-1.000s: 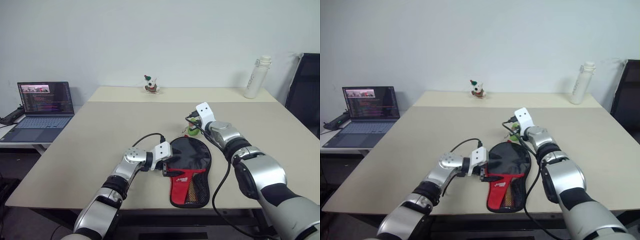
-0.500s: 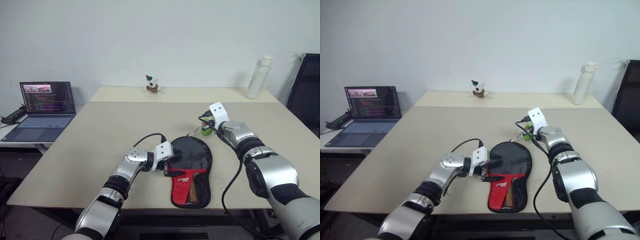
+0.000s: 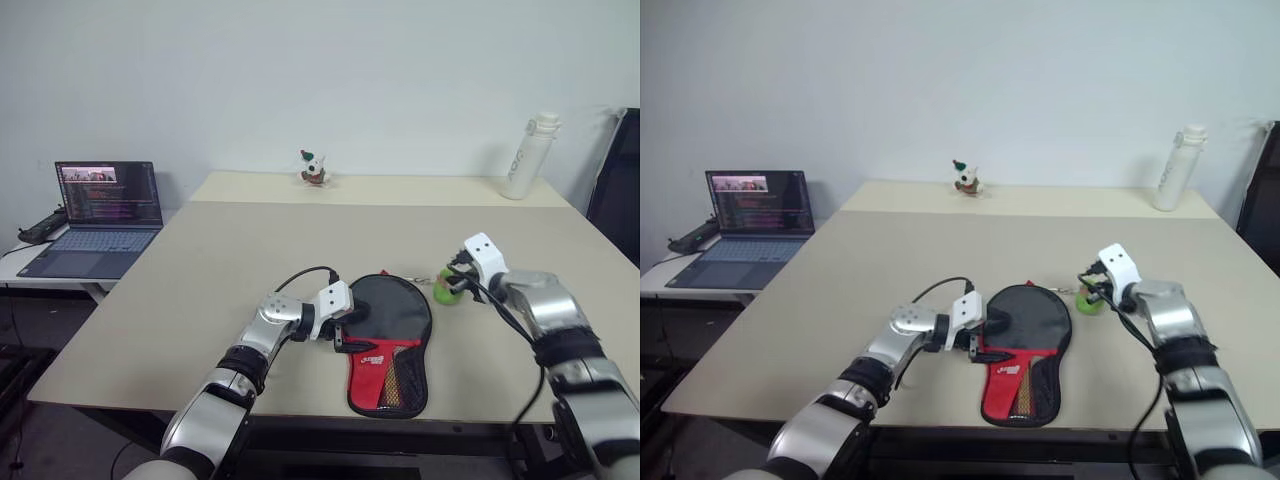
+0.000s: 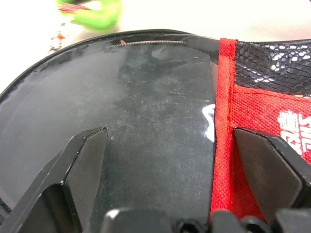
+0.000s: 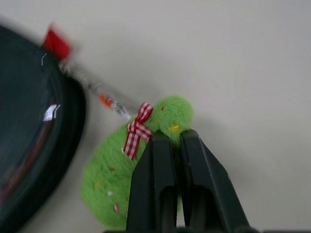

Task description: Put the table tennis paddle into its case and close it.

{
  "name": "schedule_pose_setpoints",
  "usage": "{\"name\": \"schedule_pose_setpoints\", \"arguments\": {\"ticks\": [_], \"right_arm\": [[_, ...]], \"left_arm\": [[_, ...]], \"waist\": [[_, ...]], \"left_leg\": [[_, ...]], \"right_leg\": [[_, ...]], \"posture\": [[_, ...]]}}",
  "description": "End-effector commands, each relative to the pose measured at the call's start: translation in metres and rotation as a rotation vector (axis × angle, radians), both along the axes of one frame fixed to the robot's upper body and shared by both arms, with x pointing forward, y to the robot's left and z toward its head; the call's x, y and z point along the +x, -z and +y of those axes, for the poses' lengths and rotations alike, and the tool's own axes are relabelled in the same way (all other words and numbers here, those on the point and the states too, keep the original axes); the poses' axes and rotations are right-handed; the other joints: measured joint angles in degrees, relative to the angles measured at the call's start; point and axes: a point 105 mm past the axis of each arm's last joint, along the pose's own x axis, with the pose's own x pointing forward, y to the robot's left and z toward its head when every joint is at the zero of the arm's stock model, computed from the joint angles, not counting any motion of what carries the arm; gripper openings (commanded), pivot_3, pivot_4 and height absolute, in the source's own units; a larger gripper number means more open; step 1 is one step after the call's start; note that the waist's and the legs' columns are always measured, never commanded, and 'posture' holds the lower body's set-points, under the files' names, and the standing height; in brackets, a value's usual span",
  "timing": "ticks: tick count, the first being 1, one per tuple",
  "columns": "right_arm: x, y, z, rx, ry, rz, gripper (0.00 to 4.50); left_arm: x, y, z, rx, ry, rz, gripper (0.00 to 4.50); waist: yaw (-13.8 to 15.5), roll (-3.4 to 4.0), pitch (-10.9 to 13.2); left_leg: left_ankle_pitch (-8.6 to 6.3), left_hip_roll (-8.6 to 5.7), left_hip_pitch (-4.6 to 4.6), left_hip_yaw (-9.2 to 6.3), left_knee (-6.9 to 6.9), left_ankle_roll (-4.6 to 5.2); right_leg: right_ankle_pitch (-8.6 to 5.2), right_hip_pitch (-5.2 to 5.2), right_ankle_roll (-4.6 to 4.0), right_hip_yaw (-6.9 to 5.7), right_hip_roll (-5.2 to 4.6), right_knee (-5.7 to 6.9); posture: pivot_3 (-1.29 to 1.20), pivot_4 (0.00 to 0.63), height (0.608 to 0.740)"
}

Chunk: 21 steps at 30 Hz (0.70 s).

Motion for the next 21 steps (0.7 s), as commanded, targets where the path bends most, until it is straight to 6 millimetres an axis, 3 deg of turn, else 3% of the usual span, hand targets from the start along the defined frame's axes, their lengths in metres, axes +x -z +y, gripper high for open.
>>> {"name": "schedule_pose_setpoints", "arguments": {"ticks": [1, 7, 15, 21], "right_arm": [[-0.03, -0.026, -0.007, 0.025, -0.003, -0.012, 0.01], [-0.091, -0.025, 0.005, 0.1, -0.102, 0.131, 0.01], [-0.182, -0.008, 0.041, 0.119, -0.44, 0.37, 0.01], [-0.234, 0.007, 0.067, 0.136, -0.649, 0.494, 0.01]], "left_arm": [[-0.019, 0.04, -0.003, 0.111, 0.049, 0.128, 4.5], [-0.018, 0.036, -0.01, 0.096, 0.055, 0.127, 4.5], [-0.018, 0.033, -0.021, 0.091, 0.073, 0.119, 4.5], [-0.018, 0.032, -0.024, 0.091, 0.08, 0.112, 4.5]], "waist": [[0.03, 0.05, -0.03], [0.66, 0.03, -0.03], [1.35, -0.04, -0.01], [1.5, -0.13, 0.01]], "left_leg": [[-0.01, -0.06, 0.03, 0.06, 0.0, 0.0], [-0.01, -0.06, 0.0, -0.08, 0.02, 0.0], [-0.03, -0.06, -0.04, -0.09, 0.02, -0.01], [-0.07, -0.17, -0.04, -0.17, 0.06, 0.04]], "right_leg": [[-0.01, 0.0, 0.01, 0.03, 0.0, 0.0], [-0.05, 0.06, 0.06, -0.09, -0.06, -0.05], [-0.15, 0.1, 0.24, -0.14, -0.21, -0.12], [-0.25, 0.23, 0.41, -0.26, -0.46, -0.2]], "posture": [[0.0, 0.15, 0.74], [0.0, 0.15, 0.74], [0.0, 0.15, 0.74], [0.0, 0.15, 0.74]]}}
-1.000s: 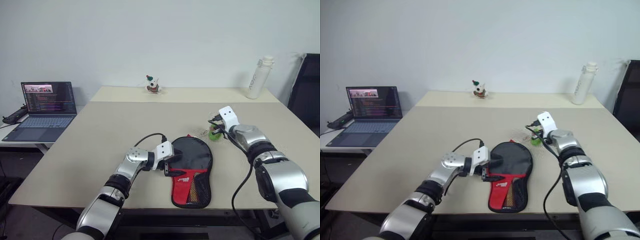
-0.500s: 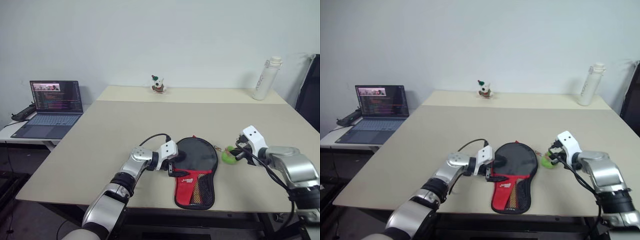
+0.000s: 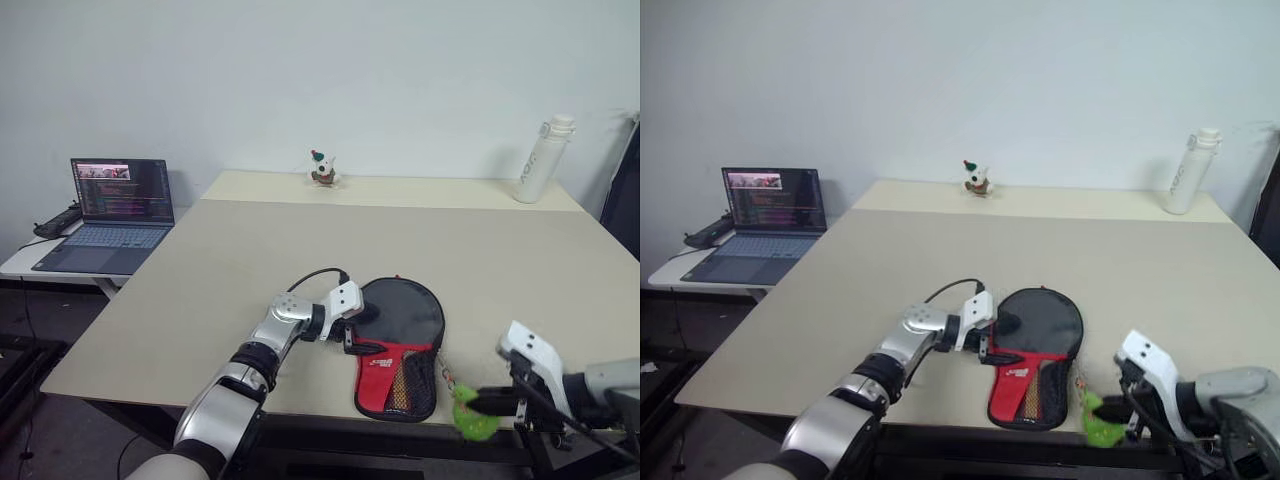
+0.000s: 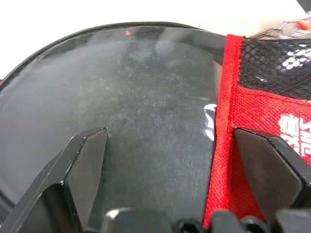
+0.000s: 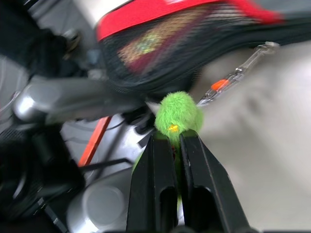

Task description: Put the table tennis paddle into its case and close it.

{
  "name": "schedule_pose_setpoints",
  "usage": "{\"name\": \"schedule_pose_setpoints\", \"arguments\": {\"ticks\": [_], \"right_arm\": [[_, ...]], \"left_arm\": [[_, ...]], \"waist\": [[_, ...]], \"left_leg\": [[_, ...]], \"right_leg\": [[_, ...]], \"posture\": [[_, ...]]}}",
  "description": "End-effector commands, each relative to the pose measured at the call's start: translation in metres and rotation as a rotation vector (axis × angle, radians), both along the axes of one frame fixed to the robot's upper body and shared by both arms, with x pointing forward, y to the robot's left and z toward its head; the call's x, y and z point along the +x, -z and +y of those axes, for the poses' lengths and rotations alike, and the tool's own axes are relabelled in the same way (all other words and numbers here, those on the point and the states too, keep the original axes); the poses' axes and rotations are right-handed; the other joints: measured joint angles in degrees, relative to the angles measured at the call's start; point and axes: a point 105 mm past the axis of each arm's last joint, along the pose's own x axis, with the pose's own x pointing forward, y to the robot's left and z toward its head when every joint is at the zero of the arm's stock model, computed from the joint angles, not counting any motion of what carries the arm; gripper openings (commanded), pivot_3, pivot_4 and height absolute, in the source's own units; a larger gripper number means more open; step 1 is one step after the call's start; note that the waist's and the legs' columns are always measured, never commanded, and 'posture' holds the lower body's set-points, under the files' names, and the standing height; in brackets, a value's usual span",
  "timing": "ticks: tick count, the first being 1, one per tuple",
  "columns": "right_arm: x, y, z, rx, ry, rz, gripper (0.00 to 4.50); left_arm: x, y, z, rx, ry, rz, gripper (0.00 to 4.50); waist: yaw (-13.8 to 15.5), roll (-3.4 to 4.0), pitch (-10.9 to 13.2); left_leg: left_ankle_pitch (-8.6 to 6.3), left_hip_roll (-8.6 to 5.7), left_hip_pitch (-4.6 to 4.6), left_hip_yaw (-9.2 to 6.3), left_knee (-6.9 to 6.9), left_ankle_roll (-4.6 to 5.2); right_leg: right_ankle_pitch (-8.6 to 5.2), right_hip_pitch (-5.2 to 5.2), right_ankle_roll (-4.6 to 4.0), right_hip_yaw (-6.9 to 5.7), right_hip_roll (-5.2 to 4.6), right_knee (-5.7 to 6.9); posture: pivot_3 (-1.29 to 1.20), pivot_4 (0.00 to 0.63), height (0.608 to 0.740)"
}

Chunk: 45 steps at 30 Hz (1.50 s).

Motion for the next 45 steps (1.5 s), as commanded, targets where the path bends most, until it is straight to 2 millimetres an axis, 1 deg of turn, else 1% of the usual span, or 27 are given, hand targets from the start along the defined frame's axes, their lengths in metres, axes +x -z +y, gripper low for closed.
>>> {"name": "schedule_pose_setpoints", "arguments": {"ticks": [1, 4, 6, 9, 18, 22, 26, 30, 34, 36, 40, 42, 45], "right_arm": [[-0.036, -0.002, 0.025, 0.072, -0.192, 0.083, 0.01], [-0.047, 0.0, 0.031, 0.088, -0.237, 0.107, 0.01], [-0.049, 0.002, 0.033, 0.09, -0.246, 0.111, 0.01], [-0.055, 0.004, 0.038, 0.114, -0.27, 0.127, 0.01], [-0.082, 0.007, 0.047, 0.165, -0.334, 0.191, 0.01], [-0.084, 0.006, 0.05, 0.167, -0.342, 0.183, 0.01], [-0.088, 0.006, 0.056, 0.169, -0.364, 0.185, 0.01], [-0.084, 0.007, 0.058, 0.152, -0.355, 0.169, 0.01], [-0.081, 0.001, 0.06, 0.163, -0.348, 0.159, 1.01], [-0.079, -0.003, 0.061, 0.165, -0.349, 0.149, 1.75], [-0.076, -0.01, 0.062, 0.169, -0.342, 0.139, 3.06], [-0.068, -0.014, 0.06, 0.165, -0.313, 0.116, 3.06], [-0.05, -0.02, 0.057, 0.166, -0.257, 0.064, 3.06]], "left_arm": [[-0.014, 0.031, -0.003, 0.105, 0.044, 0.064, 4.5], [-0.014, 0.031, -0.003, 0.107, 0.042, 0.062, 4.5], [-0.014, 0.032, -0.003, 0.108, 0.04, 0.061, 4.5], [-0.015, 0.032, -0.003, 0.109, 0.04, 0.058, 4.5], [-0.014, 0.032, -0.006, 0.109, 0.037, 0.048, 4.5], [-0.015, 0.032, -0.008, 0.108, 0.04, 0.047, 4.5], [-0.015, 0.032, -0.01, 0.107, 0.041, 0.044, 4.5], [-0.015, 0.032, -0.012, 0.104, 0.042, 0.042, 4.5], [-0.016, 0.032, -0.013, 0.101, 0.043, 0.04, 4.5], [-0.016, 0.032, -0.013, 0.1, 0.042, 0.038, 4.5], [-0.014, 0.029, -0.015, 0.091, 0.037, 0.031, 4.5], [-0.014, 0.026, -0.017, 0.076, 0.039, 0.025, 4.5], [-0.013, 0.019, -0.017, 0.047, 0.048, 0.012, 4.5]], "waist": [[0.02, 0.0, 0.0], [0.01, -0.04, 0.01], [0.01, -0.13, 0.03], [0.01, -0.32, 0.02], [0.07, -0.34, 0.01], [0.07, -0.32, -0.01], [0.15, -0.32, -0.01], [0.2, -0.32, -0.02], [0.23, -0.32, -0.02], [0.13, -0.33, -0.03], [0.17, -0.34, -0.03], [0.16, -0.34, -0.03], [0.16, -0.34, -0.03]], "left_leg": [[-0.01, -0.03, -0.01, 0.0, -0.01, 0.01], [-0.04, -0.2, -0.01, -0.01, -0.01, 0.08], [-0.06, -0.51, 0.01, -0.01, 0.0, 0.11], [-0.07, -0.5, 0.0, -0.04, 0.02, 0.14], [-0.16, -0.51, 0.03, -0.23, 0.0, 0.27], [-0.22, -0.5, 0.06, -0.54, 0.0, 0.35], [-0.26, -0.57, 0.01, -0.65, 0.0, 0.39], [-0.26, -0.58, 0.01, -0.75, 0.01, 0.4], [-0.26, -0.57, 0.01, -0.91, 0.02, 0.4], [-0.26, -0.55, 0.01, -0.93, 0.03, 0.4], [-0.25, -0.55, 0.03, -0.95, 0.16, 0.41], [-0.26, -0.53, 0.02, -0.93, 0.19, 0.4], [-0.25, -0.56, 0.0, -0.91, 0.18, 0.41]], "right_leg": [[0.0, 0.0, 0.01, -0.01, -0.03, -0.02], [-0.07, 0.02, 0.11, -0.01, -0.2, -0.03], [-0.08, 0.06, 0.15, 0.0, -0.33, -0.02], [-0.1, 0.09, 0.2, -0.02, -0.4, -0.03], [-0.21, 0.32, 0.37, -0.2, -0.53, -0.2], [-0.2, 0.66, 0.4, -0.51, -0.54, -0.58], [-0.2, 0.73, 0.4, -0.65, -0.64, -0.71], [-0.2, 0.78, 0.39, -0.78, -0.66, -0.71], [-0.21, 0.86, 0.39, -0.97, -0.67, -0.72], [-0.21, 0.88, 0.39, -1.01, -0.67, -0.72], [-0.18, 0.96, 0.41, -1.07, -0.7, -0.7], [-0.18, 0.98, 0.41, -1.1, -0.73, -0.7], [-0.19, 0.96, 0.41, -1.11, -0.78, -0.71]], "posture": [[0.0, 0.15, 0.74], [0.0, 0.15, 0.74], [0.0, 0.15, 0.74], [0.0, 0.15, 0.74], [0.0, 0.15, 0.74], [0.0, 0.15, 0.74], [0.0, 0.15, 0.74], [0.0, 0.15, 0.74], [0.0, 0.15, 0.74], [0.0, 0.15, 0.74], [0.0, 0.15, 0.74], [0.0, 0.15, 0.74], [0.0, 0.15, 0.74]]}}
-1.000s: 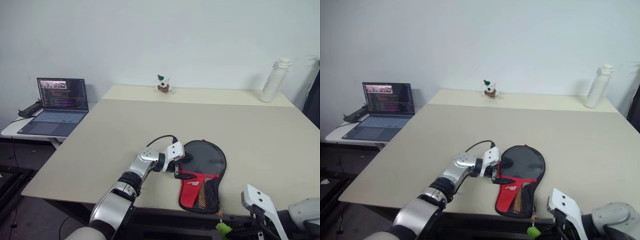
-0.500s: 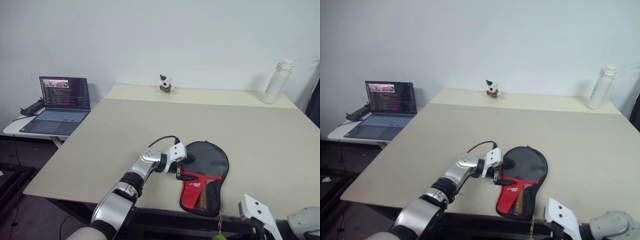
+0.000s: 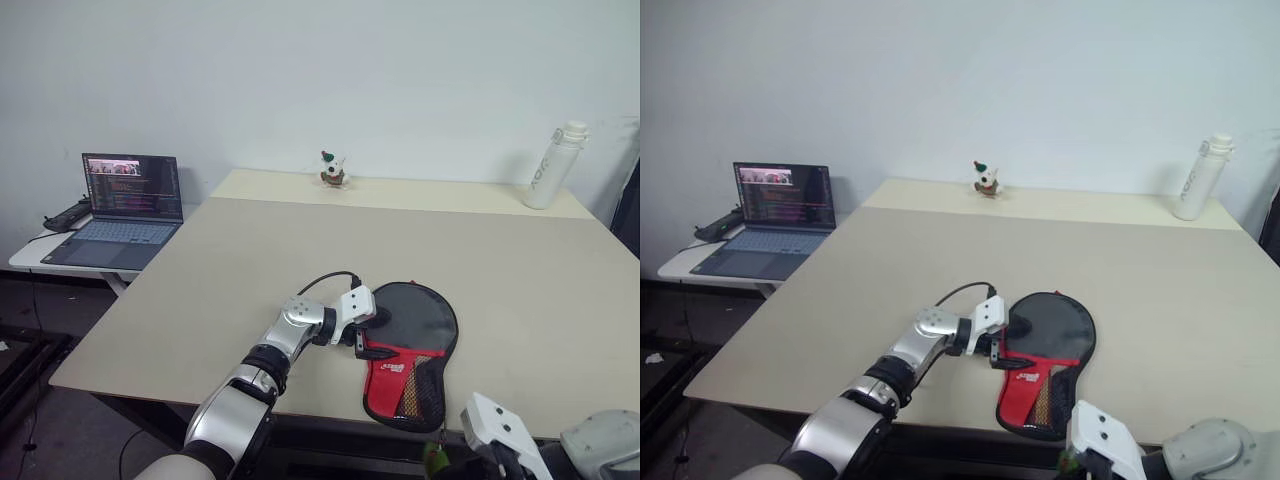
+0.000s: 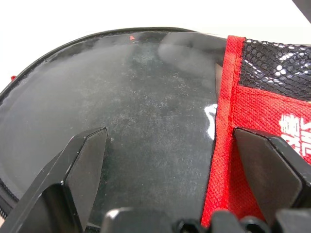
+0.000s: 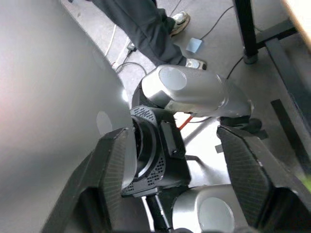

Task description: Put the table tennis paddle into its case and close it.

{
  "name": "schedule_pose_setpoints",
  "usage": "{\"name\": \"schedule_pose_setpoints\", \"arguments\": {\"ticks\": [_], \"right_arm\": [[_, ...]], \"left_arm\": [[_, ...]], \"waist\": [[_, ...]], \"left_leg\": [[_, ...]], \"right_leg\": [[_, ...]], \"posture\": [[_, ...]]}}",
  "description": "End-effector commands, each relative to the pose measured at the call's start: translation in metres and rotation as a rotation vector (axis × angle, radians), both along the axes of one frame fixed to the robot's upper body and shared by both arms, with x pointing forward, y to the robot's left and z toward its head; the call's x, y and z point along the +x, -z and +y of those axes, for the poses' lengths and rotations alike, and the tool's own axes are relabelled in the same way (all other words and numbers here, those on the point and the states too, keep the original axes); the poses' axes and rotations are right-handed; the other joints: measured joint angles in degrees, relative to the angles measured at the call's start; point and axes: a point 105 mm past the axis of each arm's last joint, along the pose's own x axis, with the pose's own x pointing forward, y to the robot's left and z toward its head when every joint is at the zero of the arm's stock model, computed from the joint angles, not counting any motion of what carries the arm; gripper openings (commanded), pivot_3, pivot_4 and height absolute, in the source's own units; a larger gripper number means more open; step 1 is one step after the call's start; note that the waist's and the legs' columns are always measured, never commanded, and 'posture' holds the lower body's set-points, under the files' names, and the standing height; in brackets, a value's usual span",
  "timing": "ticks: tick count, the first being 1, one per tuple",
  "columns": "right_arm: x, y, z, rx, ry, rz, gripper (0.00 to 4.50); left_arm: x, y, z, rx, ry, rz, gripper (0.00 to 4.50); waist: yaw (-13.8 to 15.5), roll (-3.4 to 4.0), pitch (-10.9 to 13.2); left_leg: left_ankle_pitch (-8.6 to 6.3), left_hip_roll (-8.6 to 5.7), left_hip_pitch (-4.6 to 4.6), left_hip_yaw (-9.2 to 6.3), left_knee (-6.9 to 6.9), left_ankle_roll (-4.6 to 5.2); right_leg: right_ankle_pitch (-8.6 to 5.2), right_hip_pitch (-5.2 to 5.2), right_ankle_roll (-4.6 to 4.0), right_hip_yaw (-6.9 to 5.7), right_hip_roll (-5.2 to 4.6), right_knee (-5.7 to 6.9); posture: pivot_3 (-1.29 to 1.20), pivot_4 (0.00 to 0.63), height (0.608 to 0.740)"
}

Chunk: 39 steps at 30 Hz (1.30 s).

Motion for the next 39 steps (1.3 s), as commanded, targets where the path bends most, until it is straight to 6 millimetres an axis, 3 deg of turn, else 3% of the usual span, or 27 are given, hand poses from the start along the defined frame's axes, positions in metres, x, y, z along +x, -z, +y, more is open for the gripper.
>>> {"name": "schedule_pose_setpoints", "arguments": {"ticks": [1, 5, 9, 13, 18, 21, 26, 30, 35, 39], "right_arm": [[0.023, -0.011, -0.004, 0.018, 0.075, -0.072, 3.06], [0.075, -0.022, -0.021, 0.047, 0.235, -0.192, 3.06], [0.104, -0.032, -0.036, 0.073, 0.315, -0.318, 3.06], [0.133, -0.047, -0.053, 0.138, 0.379, -0.474, 3.06], [0.177, -0.054, -0.079, 0.184, 0.482, -0.615, 3.06], [0.196, -0.051, -0.098, 0.164, 0.517, -0.661, 3.06], [0.219, -0.05, -0.123, 0.132, 0.556, -0.685, 3.06], [0.231, -0.051, -0.128, 0.105, 0.564, -0.708, 3.06], [0.236, -0.056, -0.139, 0.075, 0.584, -0.725, 3.06], [0.23, -0.055, -0.138, 0.061, 0.571, -0.717, 3.06]], "left_arm": [[-0.011, 0.014, -0.001, 0.036, 0.042, 0.033, 4.5], [-0.013, -0.011, 0.014, -0.053, 0.068, 0.016, 4.5], [-0.018, -0.037, 0.034, -0.131, 0.059, 0.019, 4.5], [-0.028, -0.07, 0.07, -0.203, -0.021, 0.014, 4.5], [-0.042, -0.086, 0.108, -0.217, -0.169, -0.002, 4.5], [-0.05, -0.086, 0.117, -0.207, -0.23, -0.009, 4.5], [-0.05, -0.083, 0.122, -0.187, -0.314, -0.031, 4.5], [-0.044, -0.082, 0.131, -0.184, -0.378, -0.064, 4.5], [-0.033, -0.085, 0.124, -0.19, -0.399, -0.106, 4.5], [-0.028, -0.078, 0.13, -0.188, -0.454, -0.119, 4.5]], "waist": [[-0.01, -0.01, 0.01], [-0.52, -0.04, 0.06], [-0.76, 0.0, 0.11], [-1.8, 0.01, 0.21], [-2.24, 0.13, 0.39], [-2.27, 0.25, 0.68], [-1.98, 0.49, 0.86], [-2.04, 0.51, 0.88], [-2.02, 0.52, 0.89], [-2.02, 0.52, 0.89]], "left_leg": [[0.0, -0.02, -0.02, 0.0, 0.0, 0.0], [0.0, -0.01, -0.1, 0.06, -0.05, 0.01], [0.01, 0.02, -0.42, 0.04, -0.16, 0.01], [0.03, -0.01, -0.91, 0.03, -0.11, -0.01], [0.03, 0.02, -0.74, 0.06, 0.03, -0.01], [0.06, 0.08, -0.63, 0.11, 0.15, 0.03], [0.08, 0.08, -0.69, 0.1, 0.42, 0.05], [0.07, 0.05, -0.69, 0.27, 0.42, 0.04], [0.06, 0.04, -0.69, 0.37, 0.43, 0.04], [0.06, 0.03, -0.68, 0.46, 0.45, 0.04]], "right_leg": [[0.0, -0.01, 0.0, 0.0, -0.01, 0.0], [0.0, -0.18, -0.01, 0.03, -0.02, 0.01], [-0.03, -0.6, -0.09, 0.03, 0.04, 0.07], [0.15, -1.19, -0.38, 0.07, 0.13, 0.43], [-0.07, -1.18, -0.18, 0.17, 0.13, 0.81], [-0.18, -1.14, -0.36, 0.24, 0.14, 0.96], [-0.13, -1.13, -0.42, 0.25, 0.18, 1.07], [-0.09, -1.18, -0.46, 0.49, 0.19, 1.04], [0.04, -1.21, -0.64, 0.62, 0.2, 1.04], [0.06, -1.22, -0.61, 0.73, 0.2, 1.05]], "posture": [[0.0, 0.15, 0.74], [0.0, 0.15, 0.74], [0.0, 0.15, 0.74], [0.0, 0.15, 0.74], [0.0, 0.15, 0.74], [0.0, 0.15, 0.74], [0.0, 0.15, 0.74], [0.0, 0.15, 0.74], [0.0, 0.15, 0.74], [0.0, 0.15, 0.74]]}}
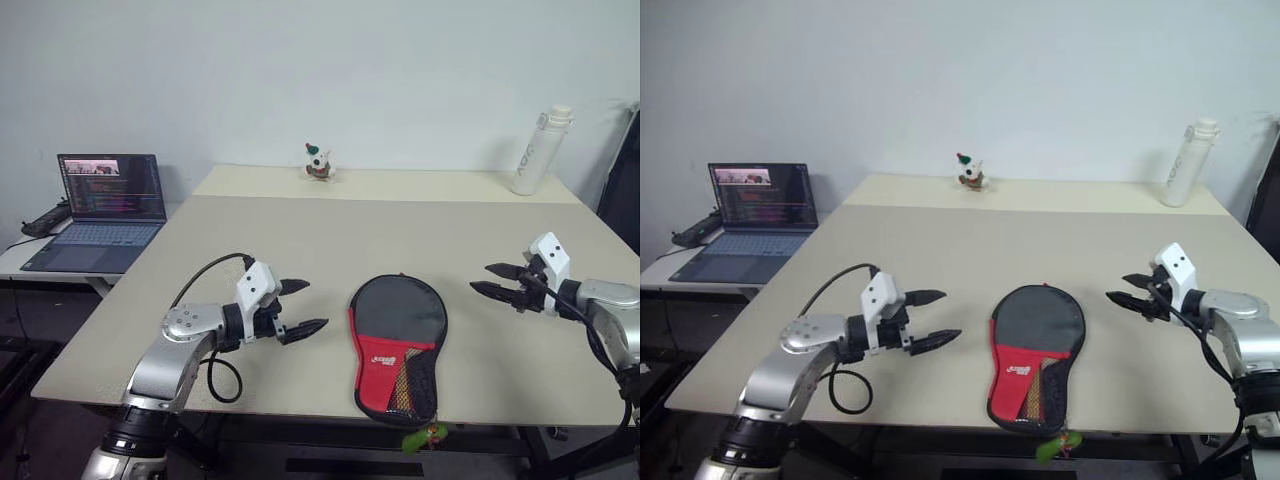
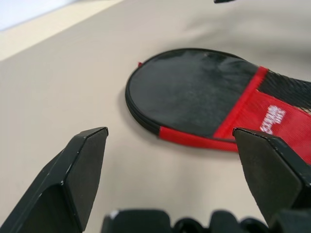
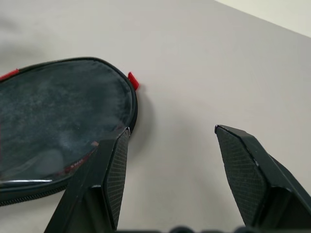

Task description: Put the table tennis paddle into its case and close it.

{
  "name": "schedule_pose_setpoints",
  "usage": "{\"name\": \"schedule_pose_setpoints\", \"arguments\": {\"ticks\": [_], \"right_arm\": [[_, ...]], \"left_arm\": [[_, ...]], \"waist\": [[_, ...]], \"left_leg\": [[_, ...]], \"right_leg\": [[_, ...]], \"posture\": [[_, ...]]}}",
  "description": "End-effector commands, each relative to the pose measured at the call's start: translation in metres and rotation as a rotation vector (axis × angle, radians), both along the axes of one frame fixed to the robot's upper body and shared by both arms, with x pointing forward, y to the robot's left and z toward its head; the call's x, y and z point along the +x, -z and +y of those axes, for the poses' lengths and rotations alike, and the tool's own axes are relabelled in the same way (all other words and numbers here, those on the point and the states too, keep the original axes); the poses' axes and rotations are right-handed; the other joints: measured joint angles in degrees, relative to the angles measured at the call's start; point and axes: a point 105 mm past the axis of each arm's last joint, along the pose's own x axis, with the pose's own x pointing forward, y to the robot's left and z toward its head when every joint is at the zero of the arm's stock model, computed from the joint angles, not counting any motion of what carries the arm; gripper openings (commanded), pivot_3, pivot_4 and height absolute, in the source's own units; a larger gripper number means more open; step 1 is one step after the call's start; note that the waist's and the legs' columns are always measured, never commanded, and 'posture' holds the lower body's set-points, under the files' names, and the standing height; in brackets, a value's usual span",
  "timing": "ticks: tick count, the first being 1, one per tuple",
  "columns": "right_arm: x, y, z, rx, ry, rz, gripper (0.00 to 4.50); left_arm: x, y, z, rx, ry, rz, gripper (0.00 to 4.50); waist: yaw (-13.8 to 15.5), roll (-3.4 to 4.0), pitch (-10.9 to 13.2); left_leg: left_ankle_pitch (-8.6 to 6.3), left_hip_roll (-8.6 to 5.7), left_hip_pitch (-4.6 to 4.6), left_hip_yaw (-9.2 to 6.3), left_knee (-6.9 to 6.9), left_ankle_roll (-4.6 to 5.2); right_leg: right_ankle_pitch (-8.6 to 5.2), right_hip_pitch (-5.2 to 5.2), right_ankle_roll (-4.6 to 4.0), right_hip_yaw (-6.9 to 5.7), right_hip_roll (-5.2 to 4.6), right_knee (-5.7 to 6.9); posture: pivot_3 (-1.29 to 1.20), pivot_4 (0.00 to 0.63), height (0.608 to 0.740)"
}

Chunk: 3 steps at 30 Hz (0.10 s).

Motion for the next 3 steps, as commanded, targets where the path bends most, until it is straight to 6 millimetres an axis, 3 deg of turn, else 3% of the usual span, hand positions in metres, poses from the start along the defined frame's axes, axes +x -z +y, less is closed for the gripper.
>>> {"name": "schedule_pose_setpoints", "arguments": {"ticks": [1, 3], "right_arm": [[-0.0042, -0.0174, -0.0028, -0.02, 0.001, -0.049, 3.06], [-0.0033, -0.0184, -0.0067, -0.022, 0.021, -0.047, 3.06]], "left_arm": [[0.0035, -0.0043, 0.0034, -0.008, -0.043, -0.042, 4.5], [0.0052, -0.0057, 0.0029, -0.026, -0.056, -0.04, 4.5]], "waist": [[0.0, 0.0, 0.0], [-0.01, 0.0, 0.0]], "left_leg": [[0.0, 0.0, 0.0, 0.01, 0.0, 0.0], [0.0, 0.0, 0.01, 0.05, 0.0, 0.0]], "right_leg": [[0.0, 0.0, 0.0, 0.01, 0.0, 0.0], [0.01, -0.01, -0.01, 0.05, 0.0, 0.0]], "posture": [[0.0, 0.15, 0.74], [0.0, 0.15, 0.74]]}}
